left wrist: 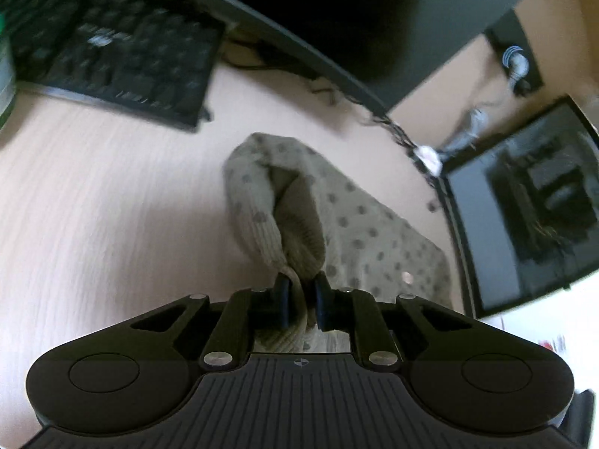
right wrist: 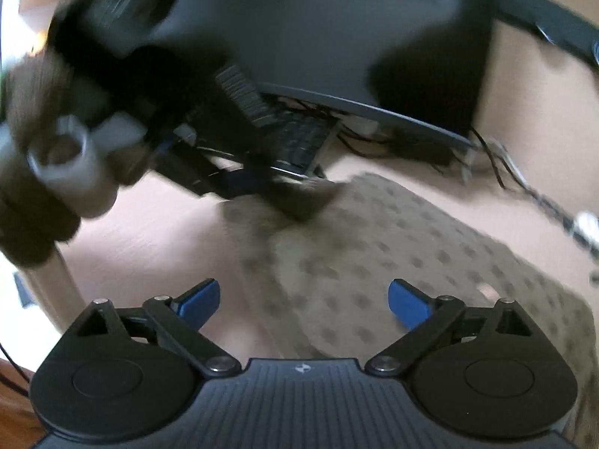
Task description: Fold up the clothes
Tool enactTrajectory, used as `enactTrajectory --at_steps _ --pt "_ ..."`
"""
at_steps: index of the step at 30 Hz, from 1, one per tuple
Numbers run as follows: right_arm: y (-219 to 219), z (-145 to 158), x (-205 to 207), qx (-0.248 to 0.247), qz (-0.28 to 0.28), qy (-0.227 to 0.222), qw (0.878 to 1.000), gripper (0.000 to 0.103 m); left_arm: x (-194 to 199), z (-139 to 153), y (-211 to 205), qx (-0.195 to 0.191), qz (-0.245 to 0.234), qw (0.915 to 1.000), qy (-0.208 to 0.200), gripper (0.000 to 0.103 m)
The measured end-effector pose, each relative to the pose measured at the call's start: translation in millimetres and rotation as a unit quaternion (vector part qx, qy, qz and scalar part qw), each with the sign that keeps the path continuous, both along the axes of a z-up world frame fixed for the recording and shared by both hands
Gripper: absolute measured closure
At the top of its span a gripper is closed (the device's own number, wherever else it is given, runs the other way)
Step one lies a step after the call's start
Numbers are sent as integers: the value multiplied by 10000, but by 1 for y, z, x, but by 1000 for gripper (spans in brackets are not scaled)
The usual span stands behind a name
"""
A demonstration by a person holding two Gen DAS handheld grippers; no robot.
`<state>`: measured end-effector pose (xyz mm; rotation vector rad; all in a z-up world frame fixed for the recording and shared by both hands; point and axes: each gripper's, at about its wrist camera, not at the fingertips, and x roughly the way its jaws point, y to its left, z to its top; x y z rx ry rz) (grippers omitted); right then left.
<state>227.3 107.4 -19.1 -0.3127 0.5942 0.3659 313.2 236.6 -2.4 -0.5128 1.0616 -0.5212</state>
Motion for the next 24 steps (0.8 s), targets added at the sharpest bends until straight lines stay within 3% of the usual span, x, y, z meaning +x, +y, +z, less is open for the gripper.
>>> enactTrajectory --at_steps 4,6,7,8,9,10,11,13,15,18,20,21,24 --pt "41 -31 29 -1033 -830 -357 9905 10 12 -2 -4 -184 -462 9987 82 89" --pt "41 -33 41 -1086 -1092 -333 9875 32 15 1 -6 -260 -682 9973 31 88" --pt "40 -31 46 -1059 -1241 -323 9861 63 17 3 -6 -311 -769 9966 -15 86" --pt "38 -29 50 -1031 -1391 -313 9844 74 18 7 -4 -383 -821 9959 -63 84" --pt "28 -22 54 -665 -1519 -198 9860 77 20 11 -2 -455 -874 9951 -111 76" --pt "17 -14 55 -270 -1638 -80 9861 87 21 16 2 -576 -883 9943 -183 70" --pt "2 -3 56 208 -1790 43 9836 89 22 23 8 -759 -824 9932 -302 68" --pt "-33 18 50 1242 -2106 188 9695 90 22 41 19 -1039 -666 9903 -638 50" --pt "-79 39 34 2208 -2539 121 9416 90 21 62 26 -1132 -504 9869 -1036 38" --pt "-150 50 6 3167 -3269 -89 8904 90 20 80 19 -1072 -452 9835 -1389 27" --pt "-192 42 -7 3353 -3714 -57 8658 89 20 78 1 -1026 -526 9841 -1354 24" --pt "-207 34 -10 3242 -3933 -32 8603 89 21 76 -9 -1004 -569 9846 -1310 23" --pt "-241 11 -17 2586 -4415 -80 8592 79 14 58 -52 -833 -838 9869 -1096 20"
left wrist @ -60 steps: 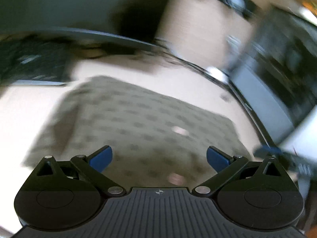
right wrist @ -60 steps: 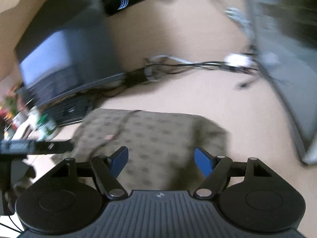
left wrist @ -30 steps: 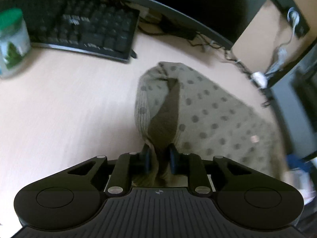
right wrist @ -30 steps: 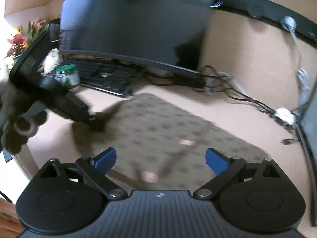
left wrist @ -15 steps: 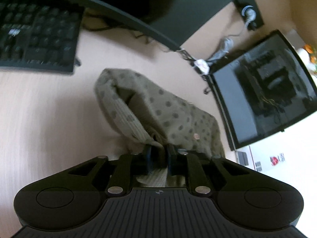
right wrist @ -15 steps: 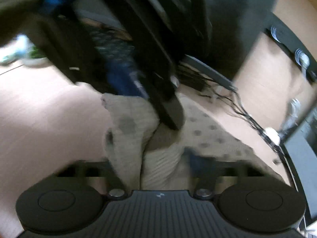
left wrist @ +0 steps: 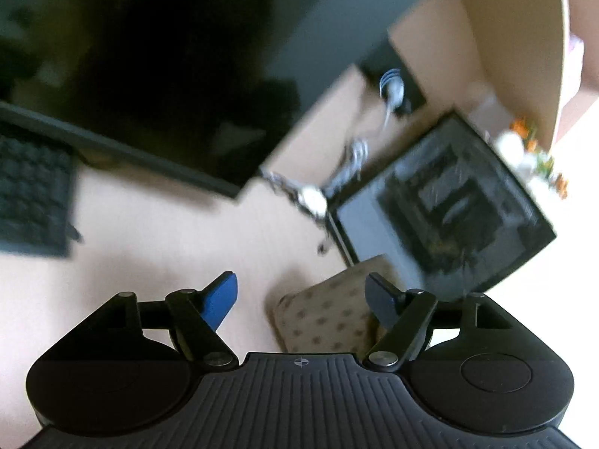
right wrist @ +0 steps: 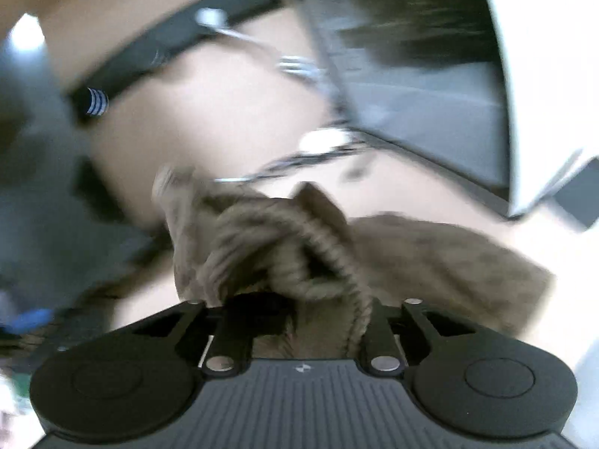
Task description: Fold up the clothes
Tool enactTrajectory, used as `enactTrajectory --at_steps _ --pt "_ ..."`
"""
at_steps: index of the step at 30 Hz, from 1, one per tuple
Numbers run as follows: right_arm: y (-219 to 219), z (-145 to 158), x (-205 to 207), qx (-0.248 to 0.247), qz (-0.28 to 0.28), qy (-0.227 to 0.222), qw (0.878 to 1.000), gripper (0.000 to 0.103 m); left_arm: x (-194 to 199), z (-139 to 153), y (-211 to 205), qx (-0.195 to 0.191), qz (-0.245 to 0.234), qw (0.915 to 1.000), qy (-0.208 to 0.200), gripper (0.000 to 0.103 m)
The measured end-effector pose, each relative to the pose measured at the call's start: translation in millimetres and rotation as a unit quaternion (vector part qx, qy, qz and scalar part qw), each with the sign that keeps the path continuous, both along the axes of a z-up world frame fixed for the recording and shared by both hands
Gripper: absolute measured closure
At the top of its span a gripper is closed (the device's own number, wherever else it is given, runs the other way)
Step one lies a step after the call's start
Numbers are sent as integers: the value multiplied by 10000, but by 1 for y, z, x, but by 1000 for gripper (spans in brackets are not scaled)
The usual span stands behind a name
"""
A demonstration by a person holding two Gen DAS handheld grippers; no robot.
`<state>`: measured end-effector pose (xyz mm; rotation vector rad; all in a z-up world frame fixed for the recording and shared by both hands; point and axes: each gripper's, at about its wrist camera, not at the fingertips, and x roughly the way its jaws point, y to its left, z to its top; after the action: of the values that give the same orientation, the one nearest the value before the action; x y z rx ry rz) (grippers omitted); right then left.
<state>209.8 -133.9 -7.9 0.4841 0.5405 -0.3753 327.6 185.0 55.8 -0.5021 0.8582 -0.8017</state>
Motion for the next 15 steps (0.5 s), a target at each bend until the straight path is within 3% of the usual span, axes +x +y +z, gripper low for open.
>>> enactTrajectory --at_steps 6,9,11,13,15 --pt "-52 -20 -11 -1248 -303 366 9910 73 -16 -24 -98 627 -650 9956 252 9" --pt "-68 -31 -12 -2009 -203 545 9779 50 -27 -36 -141 879 -846 9920 319 9" --pt "-88 -41 -16 -2007 -144 606 9777 43 -35 -43 -165 996 -924 9900 370 9" --pt "-111 -50 -21 -1436 78 663 9874 42 -38 -50 -185 1056 -998 9883 462 9" --pt "-111 -52 -21 -1222 426 652 9894 42 -41 -56 -200 1106 -1013 9871 555 9"
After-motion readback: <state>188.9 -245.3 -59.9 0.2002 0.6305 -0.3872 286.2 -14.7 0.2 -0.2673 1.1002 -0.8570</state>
